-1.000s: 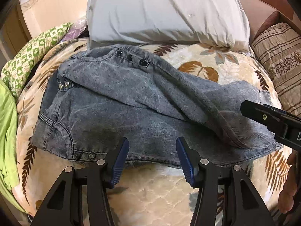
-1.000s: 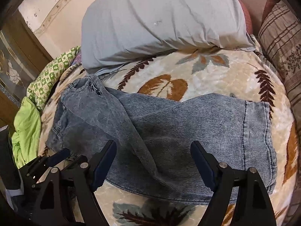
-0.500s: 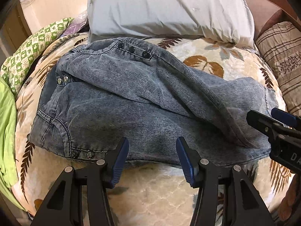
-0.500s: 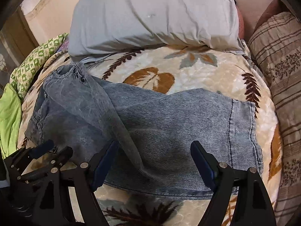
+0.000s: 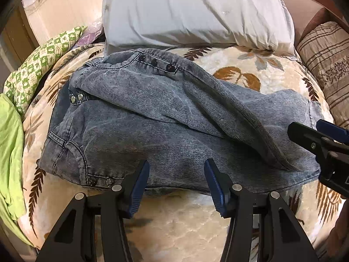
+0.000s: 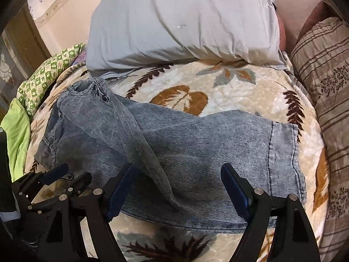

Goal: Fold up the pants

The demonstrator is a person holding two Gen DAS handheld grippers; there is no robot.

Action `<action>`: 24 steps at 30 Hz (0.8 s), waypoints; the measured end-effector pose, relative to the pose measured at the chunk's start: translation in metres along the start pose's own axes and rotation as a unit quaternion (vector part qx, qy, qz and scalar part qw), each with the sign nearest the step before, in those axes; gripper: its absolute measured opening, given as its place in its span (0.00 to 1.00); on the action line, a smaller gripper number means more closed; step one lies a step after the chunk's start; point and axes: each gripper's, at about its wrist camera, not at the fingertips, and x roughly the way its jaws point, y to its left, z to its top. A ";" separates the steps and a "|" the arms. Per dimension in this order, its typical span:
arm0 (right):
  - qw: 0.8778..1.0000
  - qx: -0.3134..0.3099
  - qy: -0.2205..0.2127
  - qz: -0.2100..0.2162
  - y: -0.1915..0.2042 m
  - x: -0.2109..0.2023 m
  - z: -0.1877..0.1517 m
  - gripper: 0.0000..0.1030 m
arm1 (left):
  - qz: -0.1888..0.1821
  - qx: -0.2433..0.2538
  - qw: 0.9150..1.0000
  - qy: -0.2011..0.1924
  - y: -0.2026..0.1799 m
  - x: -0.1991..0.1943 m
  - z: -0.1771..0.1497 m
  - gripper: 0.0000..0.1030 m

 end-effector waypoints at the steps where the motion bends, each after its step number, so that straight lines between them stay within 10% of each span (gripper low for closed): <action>1: 1.000 -0.002 0.001 -0.001 0.001 0.001 0.000 0.80 | -0.001 0.000 1.000 0.000 0.001 0.000 0.000 0.51; 24: 1.000 -0.007 -0.002 -0.009 0.000 -0.002 -0.001 0.80 | 0.000 -0.004 1.000 0.005 0.004 0.005 0.002 0.51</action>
